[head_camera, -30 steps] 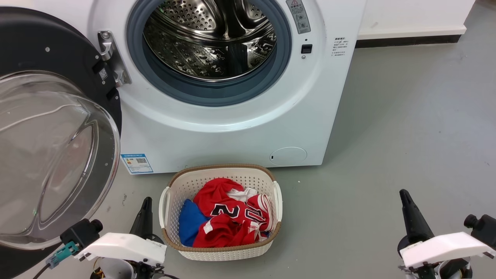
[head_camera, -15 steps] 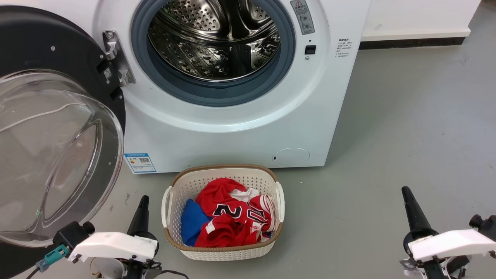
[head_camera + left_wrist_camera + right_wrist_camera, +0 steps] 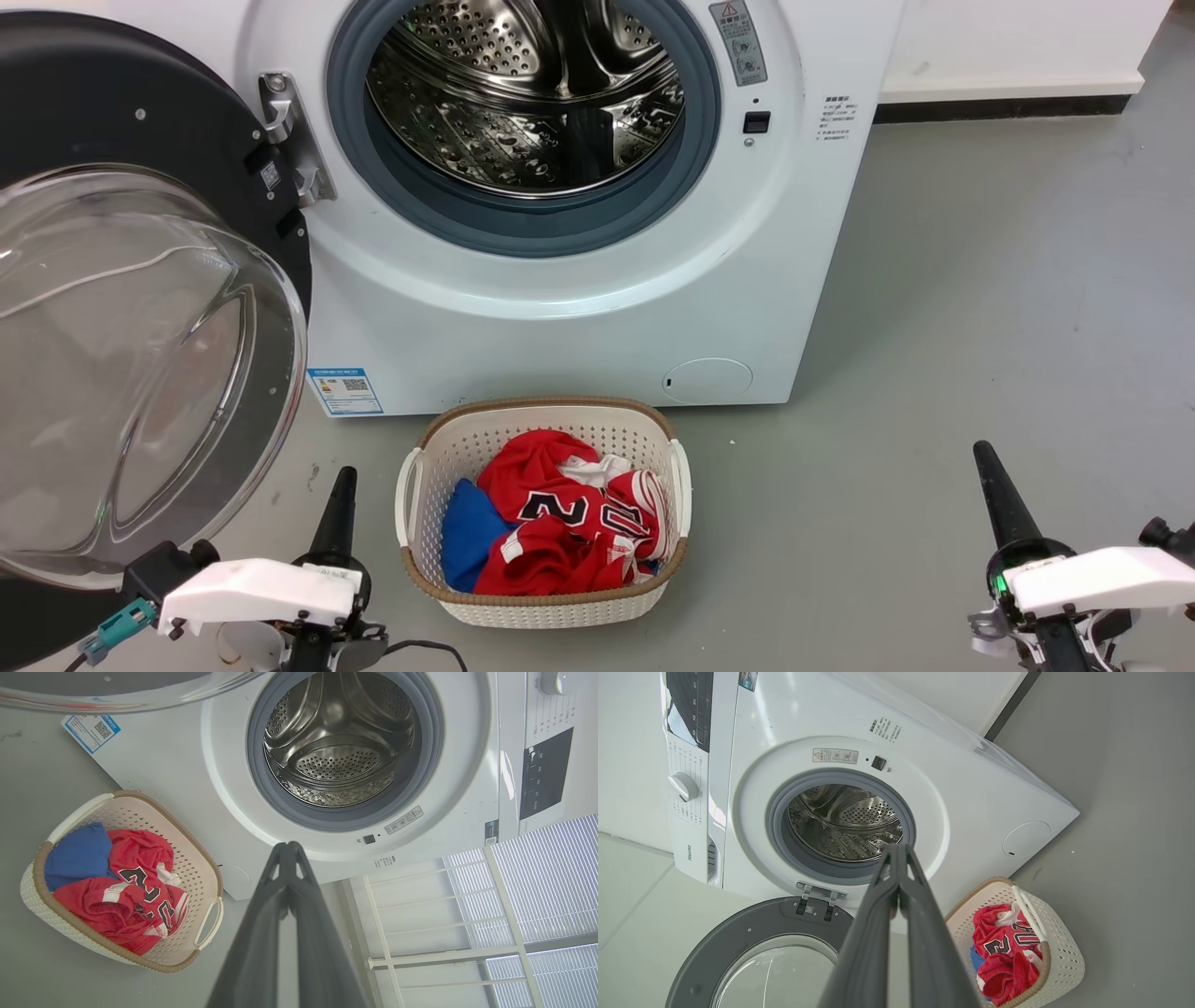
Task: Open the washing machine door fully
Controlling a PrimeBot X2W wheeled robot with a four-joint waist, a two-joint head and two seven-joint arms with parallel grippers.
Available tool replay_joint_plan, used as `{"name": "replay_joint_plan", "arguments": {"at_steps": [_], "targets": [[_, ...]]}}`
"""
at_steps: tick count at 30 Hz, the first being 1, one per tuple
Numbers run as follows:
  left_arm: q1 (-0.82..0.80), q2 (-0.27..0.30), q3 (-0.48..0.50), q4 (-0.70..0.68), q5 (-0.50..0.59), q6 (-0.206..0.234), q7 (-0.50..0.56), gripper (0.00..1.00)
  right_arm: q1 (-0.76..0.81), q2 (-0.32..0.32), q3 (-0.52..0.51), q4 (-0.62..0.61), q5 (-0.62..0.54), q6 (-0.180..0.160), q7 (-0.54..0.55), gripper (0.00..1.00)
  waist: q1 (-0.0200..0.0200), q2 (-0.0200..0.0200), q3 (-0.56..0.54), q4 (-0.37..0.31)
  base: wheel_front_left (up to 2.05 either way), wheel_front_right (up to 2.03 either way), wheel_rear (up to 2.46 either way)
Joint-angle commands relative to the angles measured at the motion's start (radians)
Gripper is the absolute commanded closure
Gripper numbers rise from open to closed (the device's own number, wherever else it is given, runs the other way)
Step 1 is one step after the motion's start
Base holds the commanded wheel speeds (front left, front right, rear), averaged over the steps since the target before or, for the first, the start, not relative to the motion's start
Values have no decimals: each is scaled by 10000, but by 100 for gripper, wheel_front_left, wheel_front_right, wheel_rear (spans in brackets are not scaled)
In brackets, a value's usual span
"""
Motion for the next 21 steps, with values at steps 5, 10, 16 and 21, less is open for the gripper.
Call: {"name": "replay_joint_plan", "arguments": {"at_steps": [5, 10, 16, 21], "targets": [[-228, -28, 174, -111, -498, -124, 162, 100, -222, 26, -77, -4, 612, 1, 97, 100, 0, 0, -9, 35, 0, 0, 0], [-231, -79, 283, -119, -908, -206, 278, 100, -278, 39, -132, 36, 1078, 1, 177, 100, 0, 0, -19, 71, 0, 0, 0], [-242, -145, 417, -122, -1369, -289, 427, 100, -339, 56, -195, 84, 1617, 1, 279, 100, 0, 0, -32, 115, 0, 0, 0], [-250, -192, 527, -128, -1739, -346, 537, 100, -338, 69, -245, 123, 2060, 1, 363, 100, 0, 0, -42, 152, 0, 0, 0]]}}
